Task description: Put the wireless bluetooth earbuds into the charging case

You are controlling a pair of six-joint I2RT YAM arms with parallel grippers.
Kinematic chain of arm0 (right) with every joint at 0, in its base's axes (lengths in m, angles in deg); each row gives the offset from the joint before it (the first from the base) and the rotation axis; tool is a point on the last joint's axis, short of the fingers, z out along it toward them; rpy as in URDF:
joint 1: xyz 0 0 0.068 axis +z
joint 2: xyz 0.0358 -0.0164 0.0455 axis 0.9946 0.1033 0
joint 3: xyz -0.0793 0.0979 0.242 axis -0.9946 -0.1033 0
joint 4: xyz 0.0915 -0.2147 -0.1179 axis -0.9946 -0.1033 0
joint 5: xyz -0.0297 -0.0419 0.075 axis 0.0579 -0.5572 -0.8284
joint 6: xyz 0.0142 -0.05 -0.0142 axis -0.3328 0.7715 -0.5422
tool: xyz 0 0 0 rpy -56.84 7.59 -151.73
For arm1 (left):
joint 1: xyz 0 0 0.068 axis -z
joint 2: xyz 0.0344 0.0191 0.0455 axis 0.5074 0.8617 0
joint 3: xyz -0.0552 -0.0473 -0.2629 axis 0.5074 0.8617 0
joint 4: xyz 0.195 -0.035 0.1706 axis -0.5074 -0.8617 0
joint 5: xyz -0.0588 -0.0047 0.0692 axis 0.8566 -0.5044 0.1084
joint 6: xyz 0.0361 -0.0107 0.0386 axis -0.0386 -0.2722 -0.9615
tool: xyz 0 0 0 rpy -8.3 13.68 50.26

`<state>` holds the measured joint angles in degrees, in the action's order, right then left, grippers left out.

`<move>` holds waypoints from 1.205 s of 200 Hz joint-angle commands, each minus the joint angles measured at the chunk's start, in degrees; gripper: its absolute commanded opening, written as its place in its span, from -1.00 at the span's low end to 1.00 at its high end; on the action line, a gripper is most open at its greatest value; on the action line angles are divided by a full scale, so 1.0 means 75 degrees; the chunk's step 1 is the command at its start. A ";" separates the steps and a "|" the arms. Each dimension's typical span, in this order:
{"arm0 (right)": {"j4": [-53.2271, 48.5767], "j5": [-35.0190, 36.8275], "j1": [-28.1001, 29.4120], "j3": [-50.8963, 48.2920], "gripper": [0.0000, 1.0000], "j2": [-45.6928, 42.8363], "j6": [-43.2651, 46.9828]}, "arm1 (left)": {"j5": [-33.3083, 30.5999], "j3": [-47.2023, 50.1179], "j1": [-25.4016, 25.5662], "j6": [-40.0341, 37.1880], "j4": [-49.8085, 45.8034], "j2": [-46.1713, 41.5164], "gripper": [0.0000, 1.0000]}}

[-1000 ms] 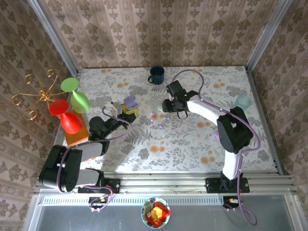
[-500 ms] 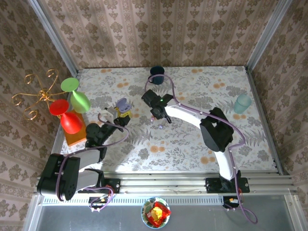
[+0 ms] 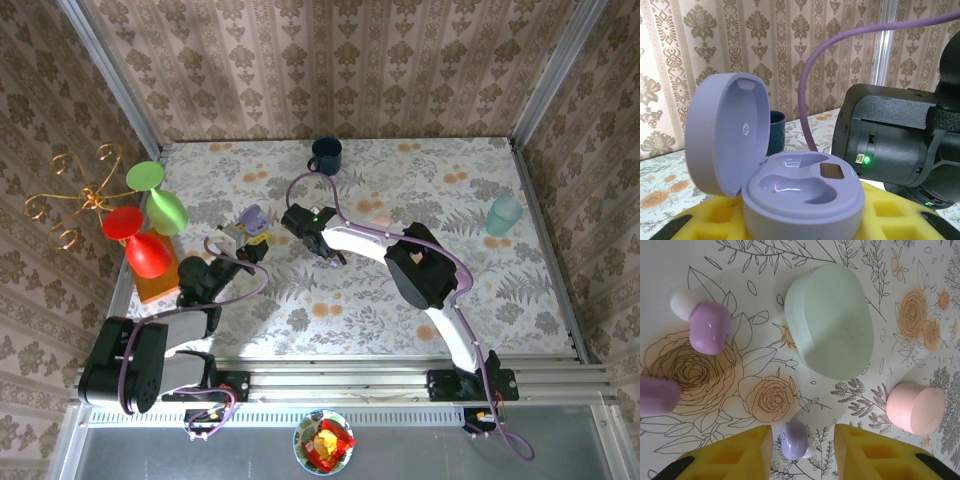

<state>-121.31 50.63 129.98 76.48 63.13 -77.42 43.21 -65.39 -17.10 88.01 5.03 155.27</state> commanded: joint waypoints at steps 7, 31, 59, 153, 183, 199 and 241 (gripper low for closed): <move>-0.0353 0.0405 0.0034 0.0220 -0.24 0.0201 -0.0014 | 0.0033 0.0083 -0.0063 -0.0211 0.0228 -0.0015 -0.29; -0.0366 0.0405 0.0085 0.0130 -0.25 0.0199 -0.0063 | 0.0053 0.0068 -0.0074 -0.0223 0.0228 -0.0006 -0.29; -0.0340 0.0283 0.0100 0.0033 -0.28 0.0220 -0.0123 | 0.0094 0.0079 -0.0075 -0.0193 0.0234 -0.0008 -0.29; -0.0387 0.0321 0.0113 -0.0099 -0.39 0.0339 -0.0211 | 0.0191 0.0051 -0.0074 -0.0143 0.0229 -0.0010 -0.28; -0.0411 0.0323 0.0123 -0.0100 -0.40 0.0387 -0.0228 | 0.0220 0.0039 -0.0074 -0.0153 0.0228 0.0013 -0.28; -0.0407 0.0324 0.0120 -0.0100 -0.40 0.0398 -0.0240 | 0.0218 0.0033 -0.0074 -0.0143 0.0228 0.0013 -0.28; -0.0449 0.0335 0.0121 -0.0076 -0.49 0.0485 -0.0258 | 0.0252 0.0045 -0.0075 -0.0130 0.0228 0.0002 -0.28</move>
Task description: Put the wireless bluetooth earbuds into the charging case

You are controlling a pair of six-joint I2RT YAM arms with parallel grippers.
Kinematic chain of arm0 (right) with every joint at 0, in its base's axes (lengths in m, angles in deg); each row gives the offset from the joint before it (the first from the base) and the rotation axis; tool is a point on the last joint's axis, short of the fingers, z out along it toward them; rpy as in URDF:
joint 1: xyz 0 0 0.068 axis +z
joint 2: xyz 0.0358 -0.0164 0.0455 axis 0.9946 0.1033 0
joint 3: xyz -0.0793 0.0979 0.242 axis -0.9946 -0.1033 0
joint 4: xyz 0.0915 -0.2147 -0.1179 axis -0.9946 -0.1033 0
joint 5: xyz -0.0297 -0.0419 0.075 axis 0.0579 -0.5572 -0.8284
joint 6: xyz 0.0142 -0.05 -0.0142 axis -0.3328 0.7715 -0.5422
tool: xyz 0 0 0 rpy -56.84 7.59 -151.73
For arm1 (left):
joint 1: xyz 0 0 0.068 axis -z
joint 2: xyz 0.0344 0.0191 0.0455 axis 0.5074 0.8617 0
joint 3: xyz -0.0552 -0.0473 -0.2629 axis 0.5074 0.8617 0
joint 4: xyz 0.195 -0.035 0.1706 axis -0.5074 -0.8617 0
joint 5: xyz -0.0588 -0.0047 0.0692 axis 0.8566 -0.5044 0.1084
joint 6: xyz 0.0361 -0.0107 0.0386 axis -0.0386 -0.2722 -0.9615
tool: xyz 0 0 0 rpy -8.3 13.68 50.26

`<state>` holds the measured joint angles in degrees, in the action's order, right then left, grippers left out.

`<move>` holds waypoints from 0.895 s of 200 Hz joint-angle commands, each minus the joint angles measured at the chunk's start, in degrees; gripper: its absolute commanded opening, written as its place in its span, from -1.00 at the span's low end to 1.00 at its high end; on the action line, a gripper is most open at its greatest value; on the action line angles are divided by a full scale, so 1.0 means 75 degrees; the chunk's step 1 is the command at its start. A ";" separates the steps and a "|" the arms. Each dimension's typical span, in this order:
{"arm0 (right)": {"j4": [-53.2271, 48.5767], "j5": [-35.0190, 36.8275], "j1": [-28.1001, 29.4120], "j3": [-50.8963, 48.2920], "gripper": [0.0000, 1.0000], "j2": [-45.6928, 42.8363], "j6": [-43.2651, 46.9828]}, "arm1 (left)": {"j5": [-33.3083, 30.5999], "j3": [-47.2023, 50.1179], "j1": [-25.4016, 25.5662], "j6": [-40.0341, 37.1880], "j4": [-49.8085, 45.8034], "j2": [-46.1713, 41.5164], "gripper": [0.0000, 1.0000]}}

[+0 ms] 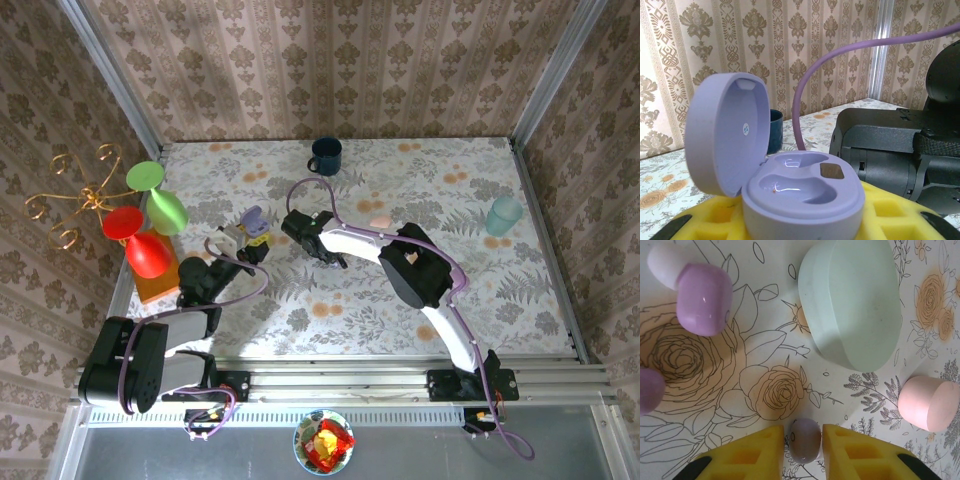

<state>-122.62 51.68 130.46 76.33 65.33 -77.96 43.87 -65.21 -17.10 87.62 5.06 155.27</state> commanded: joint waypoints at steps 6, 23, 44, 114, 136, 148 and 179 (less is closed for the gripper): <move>-0.0280 0.0193 0.0060 -0.0054 -0.52 0.0186 -0.0194 | 0.0166 0.0030 -0.0074 -0.0086 0.0225 0.0011 -0.28; -0.0292 0.0195 0.0055 -0.0045 -0.59 0.0153 -0.0208 | 0.0174 0.0025 -0.0075 -0.0083 0.0231 0.0036 -0.28; -0.0201 0.0177 0.0059 -0.0130 -0.63 -0.0023 -0.0243 | 0.0225 0.0010 -0.0081 -0.0099 0.0225 0.0060 -0.28; 0.1190 -0.1672 -0.0255 -0.1915 -0.64 -0.2318 -0.1094 | 0.0332 -0.0059 0.0147 -0.0528 0.0225 0.0240 -0.29; 0.1850 -0.2703 -0.0502 -0.2789 -0.64 -0.3295 -0.1501 | 0.0332 -0.0137 0.0379 -0.0668 0.0225 0.0352 -0.29; 0.2295 -0.3438 -0.0725 -0.3329 -0.64 -0.3828 -0.1801 | 0.0341 -0.0203 0.0570 -0.0764 0.0226 0.0444 -0.29; 0.3380 -0.5875 -0.1536 -0.4454 -0.64 -0.5038 -0.2792 | 0.0309 -0.0420 0.0992 -0.0920 0.0225 0.0718 -0.28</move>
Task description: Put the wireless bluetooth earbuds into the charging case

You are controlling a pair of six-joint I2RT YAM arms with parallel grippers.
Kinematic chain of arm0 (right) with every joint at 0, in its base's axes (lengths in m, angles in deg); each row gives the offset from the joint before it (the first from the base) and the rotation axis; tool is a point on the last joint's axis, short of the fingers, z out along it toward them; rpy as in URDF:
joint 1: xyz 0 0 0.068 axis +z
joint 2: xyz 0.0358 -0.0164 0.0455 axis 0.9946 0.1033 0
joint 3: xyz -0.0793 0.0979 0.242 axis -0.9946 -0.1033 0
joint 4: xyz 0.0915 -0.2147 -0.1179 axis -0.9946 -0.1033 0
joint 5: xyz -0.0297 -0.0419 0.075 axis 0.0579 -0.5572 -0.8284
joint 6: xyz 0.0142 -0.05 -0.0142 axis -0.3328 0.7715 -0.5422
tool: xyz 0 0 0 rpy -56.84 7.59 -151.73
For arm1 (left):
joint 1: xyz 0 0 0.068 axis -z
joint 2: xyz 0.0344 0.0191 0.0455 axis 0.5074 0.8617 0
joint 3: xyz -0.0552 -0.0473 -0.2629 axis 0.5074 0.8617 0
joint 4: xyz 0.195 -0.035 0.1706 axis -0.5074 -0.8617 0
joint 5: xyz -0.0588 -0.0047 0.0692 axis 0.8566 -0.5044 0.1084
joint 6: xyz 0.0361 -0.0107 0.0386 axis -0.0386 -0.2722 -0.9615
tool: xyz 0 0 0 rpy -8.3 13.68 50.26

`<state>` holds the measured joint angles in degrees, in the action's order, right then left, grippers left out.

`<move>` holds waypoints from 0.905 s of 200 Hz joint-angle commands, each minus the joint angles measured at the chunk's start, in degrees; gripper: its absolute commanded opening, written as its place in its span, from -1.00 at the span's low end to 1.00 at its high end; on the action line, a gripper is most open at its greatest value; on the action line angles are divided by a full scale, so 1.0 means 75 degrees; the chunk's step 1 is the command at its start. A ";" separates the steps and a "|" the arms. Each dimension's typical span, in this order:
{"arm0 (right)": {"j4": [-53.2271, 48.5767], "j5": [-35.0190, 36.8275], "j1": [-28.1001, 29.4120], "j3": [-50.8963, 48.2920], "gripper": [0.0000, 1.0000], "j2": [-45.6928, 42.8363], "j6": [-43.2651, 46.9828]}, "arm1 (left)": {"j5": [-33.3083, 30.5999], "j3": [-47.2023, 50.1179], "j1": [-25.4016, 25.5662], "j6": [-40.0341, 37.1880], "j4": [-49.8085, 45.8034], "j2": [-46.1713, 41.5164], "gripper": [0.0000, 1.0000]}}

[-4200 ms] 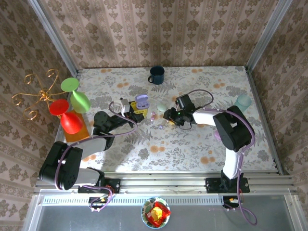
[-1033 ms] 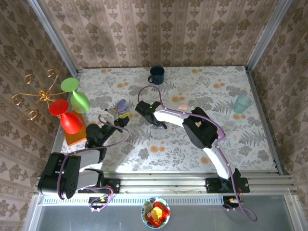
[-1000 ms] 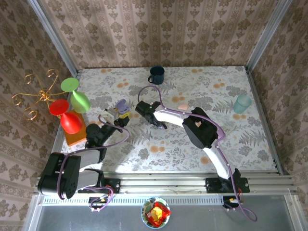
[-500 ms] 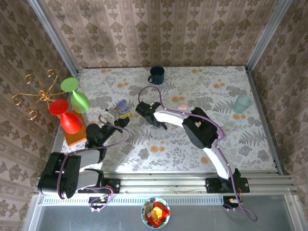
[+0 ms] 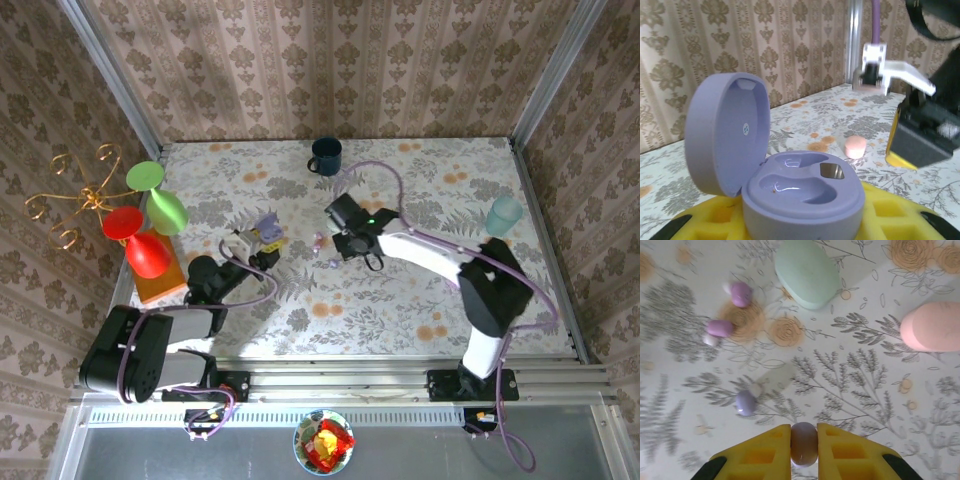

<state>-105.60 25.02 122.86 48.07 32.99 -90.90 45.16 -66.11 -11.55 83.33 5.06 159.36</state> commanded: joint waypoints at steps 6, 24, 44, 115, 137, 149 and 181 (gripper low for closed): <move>0.1341 -0.2765 -0.0679 -0.0931 -0.64 -0.0928 -0.1280 | 0.0128 -0.0342 0.0325 -0.0387 0.0226 0.0232 -0.28; 0.2067 -0.3979 -0.1094 -0.1511 -0.64 -0.1419 -0.1847 | 0.0136 -0.0487 0.0556 -0.0427 0.0231 0.0411 -0.28; 0.2870 -0.5144 -0.1376 -0.1998 -0.64 -0.1810 -0.2486 | 0.0183 -0.0637 0.0787 -0.0487 0.0237 0.0576 -0.29; 0.5461 -0.6968 -0.1550 -0.2929 -0.63 -0.2550 -0.4424 | 0.0533 -0.0934 0.1259 -0.0723 0.0237 0.1070 -0.29; 0.6137 -0.7144 -0.1550 -0.3059 -0.64 -0.2568 -0.4974 | 0.0667 -0.1036 0.1407 -0.0863 0.0237 0.1183 -0.30; 0.6379 -0.7215 -0.1525 -0.3055 -0.64 -0.2556 -0.5165 | 0.0731 -0.1109 0.1490 -0.0942 0.0246 0.1274 -0.30; 0.6388 -0.7179 -0.1455 -0.2923 -0.65 -0.2526 -0.5311 | 0.0805 -0.1328 0.1696 -0.1064 0.0249 0.1512 -0.30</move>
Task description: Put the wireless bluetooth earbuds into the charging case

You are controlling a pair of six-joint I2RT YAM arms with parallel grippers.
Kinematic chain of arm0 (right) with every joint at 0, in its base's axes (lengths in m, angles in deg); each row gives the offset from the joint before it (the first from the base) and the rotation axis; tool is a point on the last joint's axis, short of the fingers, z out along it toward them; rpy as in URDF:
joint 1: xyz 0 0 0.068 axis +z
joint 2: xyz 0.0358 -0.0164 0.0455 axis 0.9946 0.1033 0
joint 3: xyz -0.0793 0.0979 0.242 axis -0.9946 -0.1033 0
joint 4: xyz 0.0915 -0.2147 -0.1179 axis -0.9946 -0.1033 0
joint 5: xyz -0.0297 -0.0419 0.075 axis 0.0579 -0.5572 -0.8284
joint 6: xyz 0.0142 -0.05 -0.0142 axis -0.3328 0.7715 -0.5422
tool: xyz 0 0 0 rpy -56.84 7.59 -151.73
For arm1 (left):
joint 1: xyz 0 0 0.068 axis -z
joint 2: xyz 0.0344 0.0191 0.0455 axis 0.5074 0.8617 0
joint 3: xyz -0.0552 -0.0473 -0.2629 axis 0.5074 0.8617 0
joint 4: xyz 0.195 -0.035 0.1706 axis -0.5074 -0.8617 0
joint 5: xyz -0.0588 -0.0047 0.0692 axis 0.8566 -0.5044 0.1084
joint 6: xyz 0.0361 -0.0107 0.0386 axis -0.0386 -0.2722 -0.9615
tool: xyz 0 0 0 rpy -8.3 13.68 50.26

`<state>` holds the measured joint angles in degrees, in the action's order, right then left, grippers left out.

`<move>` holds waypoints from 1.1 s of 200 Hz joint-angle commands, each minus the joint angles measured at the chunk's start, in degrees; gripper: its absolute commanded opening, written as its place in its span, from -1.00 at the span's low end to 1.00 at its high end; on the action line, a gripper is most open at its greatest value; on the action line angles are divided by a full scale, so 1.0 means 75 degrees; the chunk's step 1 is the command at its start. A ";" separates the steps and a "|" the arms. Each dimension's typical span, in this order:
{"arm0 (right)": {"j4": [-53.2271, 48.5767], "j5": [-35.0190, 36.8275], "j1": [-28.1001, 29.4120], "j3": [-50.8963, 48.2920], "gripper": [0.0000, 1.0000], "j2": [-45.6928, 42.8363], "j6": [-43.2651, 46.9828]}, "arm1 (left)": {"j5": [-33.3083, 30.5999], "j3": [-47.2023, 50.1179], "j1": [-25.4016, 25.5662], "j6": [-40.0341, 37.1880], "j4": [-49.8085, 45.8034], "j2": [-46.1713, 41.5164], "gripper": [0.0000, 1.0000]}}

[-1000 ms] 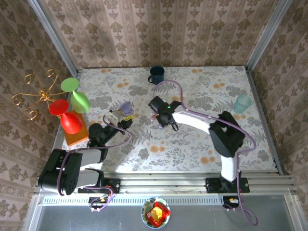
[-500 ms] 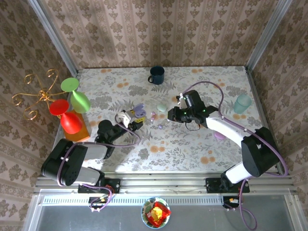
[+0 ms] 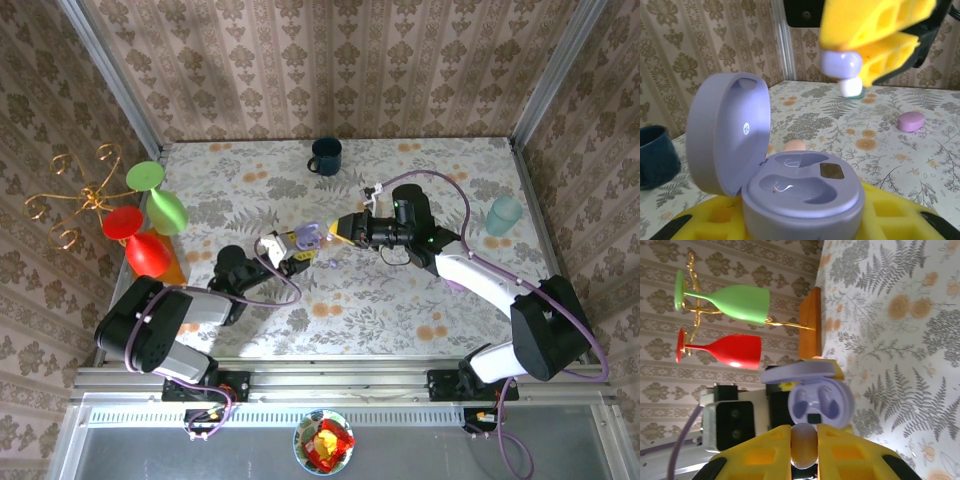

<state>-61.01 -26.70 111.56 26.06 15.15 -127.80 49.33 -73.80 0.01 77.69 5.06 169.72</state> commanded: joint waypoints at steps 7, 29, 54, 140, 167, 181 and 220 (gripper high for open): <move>0.0414 -0.0266 0.0091 0.0037 -0.65 -0.0133 -0.0384 | 0.0249 -0.0339 0.0214 -0.0344 0.0247 0.0168 -0.30; 0.0359 -0.0199 0.0199 0.0110 -0.65 -0.0096 -0.0305 | 0.0249 -0.0460 0.0348 -0.0375 0.0255 0.0277 -0.30; 0.0252 -0.0124 0.0302 0.0190 -0.65 -0.0033 -0.0155 | 0.0464 -0.0611 0.0464 -0.0372 0.0255 0.0403 -0.30; 0.0203 -0.0078 0.0460 0.0282 -0.66 0.0224 -0.0023 | 0.0109 -0.0871 0.0672 -0.0297 0.0249 0.0586 -0.30; 0.0139 -0.0070 0.0507 0.0335 -0.66 0.0353 0.0027 | 0.0030 -0.0907 0.0714 -0.0280 0.0248 0.0622 -0.31; -0.0040 -0.0005 0.0528 0.0374 -0.66 0.0384 0.0140 | -0.0073 -0.0924 0.0714 -0.0199 0.0260 0.0633 -0.31; -0.0683 0.0319 0.0566 0.0459 -0.61 0.0418 0.0569 | -0.0100 -0.0953 0.0749 -0.0104 0.0267 0.0597 -0.32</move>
<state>-62.36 -26.00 115.27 27.76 17.58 -126.55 49.03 -79.29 5.12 76.12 5.25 174.11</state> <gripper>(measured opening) 0.186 0.377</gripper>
